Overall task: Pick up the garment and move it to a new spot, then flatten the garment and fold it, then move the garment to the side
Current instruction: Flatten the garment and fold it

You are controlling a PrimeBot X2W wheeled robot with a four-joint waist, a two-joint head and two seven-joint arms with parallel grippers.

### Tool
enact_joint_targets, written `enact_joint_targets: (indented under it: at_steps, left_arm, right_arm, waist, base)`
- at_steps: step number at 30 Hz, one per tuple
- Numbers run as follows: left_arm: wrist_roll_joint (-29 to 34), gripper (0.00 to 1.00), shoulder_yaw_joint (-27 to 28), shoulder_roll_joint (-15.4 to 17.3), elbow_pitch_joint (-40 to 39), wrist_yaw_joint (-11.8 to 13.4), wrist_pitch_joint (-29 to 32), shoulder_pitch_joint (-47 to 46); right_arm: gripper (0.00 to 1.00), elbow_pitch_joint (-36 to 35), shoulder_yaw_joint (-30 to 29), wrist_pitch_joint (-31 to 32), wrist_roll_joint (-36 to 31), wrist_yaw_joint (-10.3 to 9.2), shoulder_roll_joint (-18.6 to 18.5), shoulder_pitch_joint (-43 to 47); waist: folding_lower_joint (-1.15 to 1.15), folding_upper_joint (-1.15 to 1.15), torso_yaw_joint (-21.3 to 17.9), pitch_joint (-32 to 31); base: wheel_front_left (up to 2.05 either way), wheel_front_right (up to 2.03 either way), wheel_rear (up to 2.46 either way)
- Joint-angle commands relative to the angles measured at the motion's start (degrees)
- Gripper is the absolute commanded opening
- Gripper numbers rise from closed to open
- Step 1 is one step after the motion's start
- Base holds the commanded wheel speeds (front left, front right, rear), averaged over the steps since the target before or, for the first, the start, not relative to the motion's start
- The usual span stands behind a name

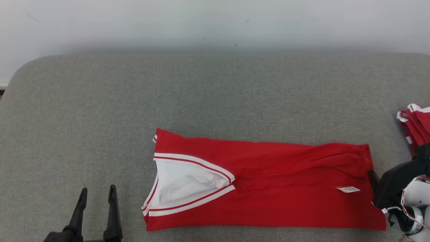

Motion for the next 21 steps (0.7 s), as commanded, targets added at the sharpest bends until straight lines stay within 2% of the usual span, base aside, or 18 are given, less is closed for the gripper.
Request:
enact_joint_targets:
  at_steps: [1,21]
  left_arm:
    - [0.1,1.0,0.0,-0.1,-0.1,0.0,-0.1,-0.8]
    - [0.8,1.0,-1.1,0.2,-0.4,0.0,-0.1,-2.4]
  right_arm:
    - [1.0,0.4,-0.3,0.1,-0.8,0.01,0.2,-1.1]
    - [1.0,6.5,-0.8,2.4,-1.9,0.01,0.8,-1.3]
  waist:
    - [-0.01,0.0,1.4,1.9]
    - [-0.01,0.0,2.9,3.5]
  base:
    - [0.0,0.0,0.0]
    - [0.0,0.0,0.0]
